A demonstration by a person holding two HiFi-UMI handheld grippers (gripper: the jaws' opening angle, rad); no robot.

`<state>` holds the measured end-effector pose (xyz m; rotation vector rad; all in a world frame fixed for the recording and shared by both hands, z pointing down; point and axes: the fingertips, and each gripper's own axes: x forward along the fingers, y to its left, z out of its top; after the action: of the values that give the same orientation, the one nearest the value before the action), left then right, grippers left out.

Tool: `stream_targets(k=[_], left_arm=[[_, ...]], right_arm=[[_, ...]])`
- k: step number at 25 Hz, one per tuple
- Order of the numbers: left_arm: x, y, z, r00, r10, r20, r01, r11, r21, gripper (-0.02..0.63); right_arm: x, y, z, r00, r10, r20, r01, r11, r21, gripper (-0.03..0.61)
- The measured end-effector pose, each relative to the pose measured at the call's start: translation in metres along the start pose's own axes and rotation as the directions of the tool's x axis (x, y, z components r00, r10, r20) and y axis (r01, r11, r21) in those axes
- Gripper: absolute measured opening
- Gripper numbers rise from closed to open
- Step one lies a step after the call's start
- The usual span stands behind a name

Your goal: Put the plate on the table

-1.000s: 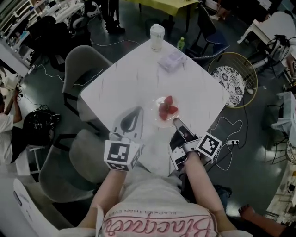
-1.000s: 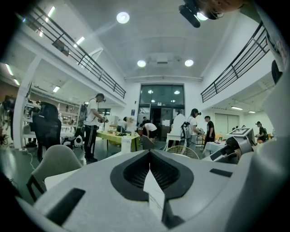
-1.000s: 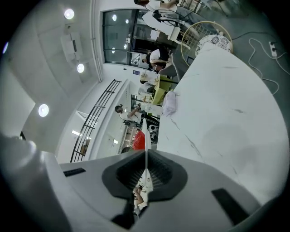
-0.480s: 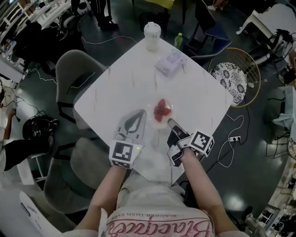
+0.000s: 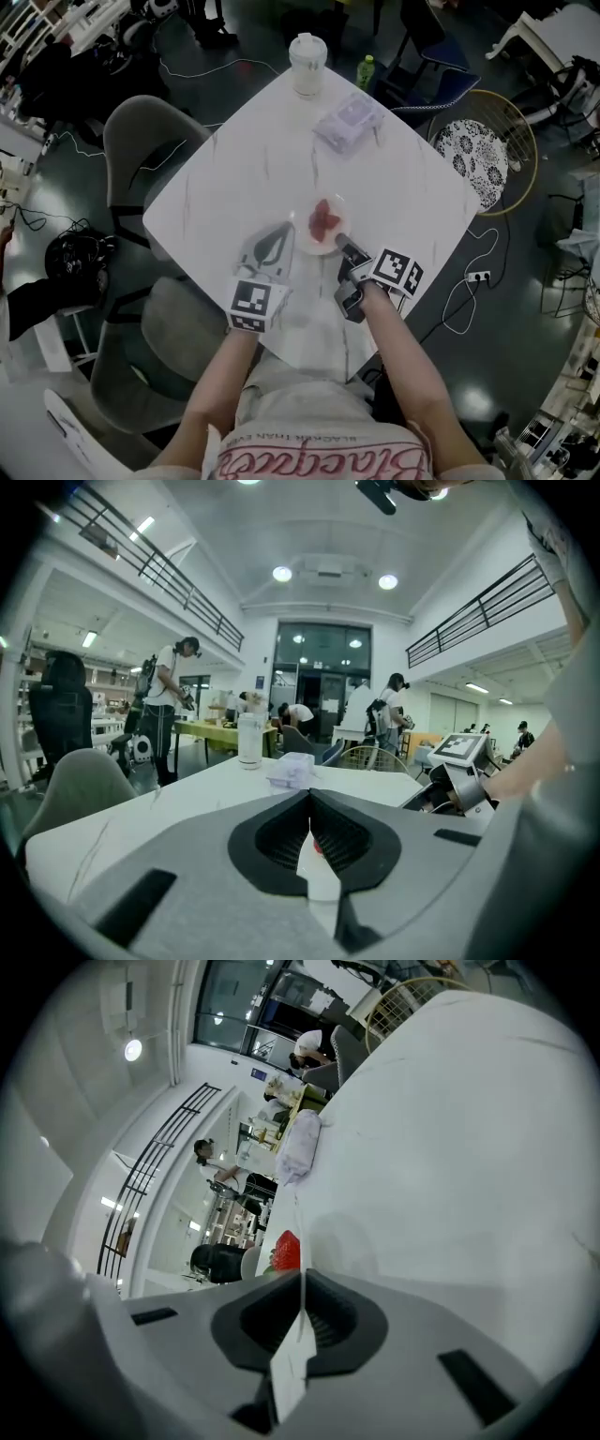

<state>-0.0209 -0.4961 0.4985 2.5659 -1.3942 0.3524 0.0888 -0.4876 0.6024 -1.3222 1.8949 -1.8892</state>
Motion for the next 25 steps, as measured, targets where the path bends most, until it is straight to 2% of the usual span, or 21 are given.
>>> stream_targets(k=[4,7,10,14,16,18,20,25], left_arm=[[0.005,0.004,-0.012,1.000,0.008,-0.020,-0.008,1.000,-0.016,0.005],[0.005,0.007,-0.022,0.999,0.016,-0.031,-0.017,0.999,-0.031,0.005],[0.005,0.007,-0.023,0.999,0.014,-0.033,-0.016,0.999,-0.048,0.005],[0.001,0.005,-0.024,0.999,0.013,-0.036,-0.015,0.998,-0.055,0.005],[0.000,0.006,-0.020,0.999,0.013,-0.032,-0.015,0.998,-0.055,0.005],[-0.002,0.005,-0.018,1.000,0.011,-0.028,-0.012,0.998,-0.054,0.005],[-0.004,0.005,-0.017,1.000,0.011,-0.026,-0.012,0.998,-0.054,0.005],[-0.011,0.001,-0.011,1.000,0.009,-0.016,-0.010,0.999,-0.047,0.005]], right_arm=[[0.005,-0.012,0.007,0.994,-0.114,0.003,0.113,0.983,-0.146,0.012],[0.006,-0.017,0.012,0.979,-0.202,0.026,0.201,0.934,-0.295,0.016],[0.007,-0.022,0.020,0.951,-0.300,0.077,0.301,0.837,-0.457,0.043],[0.011,-0.031,0.024,0.905,-0.407,0.126,0.387,0.664,-0.640,0.078],[0.013,-0.031,0.027,0.892,-0.425,0.153,0.400,0.586,-0.705,0.089],[0.014,-0.028,0.029,0.889,-0.422,0.178,0.402,0.535,-0.743,0.089],[0.011,-0.026,0.031,0.887,-0.415,0.200,0.411,0.516,-0.752,0.084],[-0.004,-0.015,0.033,0.891,-0.379,0.252,0.427,0.508,-0.748,0.049]])
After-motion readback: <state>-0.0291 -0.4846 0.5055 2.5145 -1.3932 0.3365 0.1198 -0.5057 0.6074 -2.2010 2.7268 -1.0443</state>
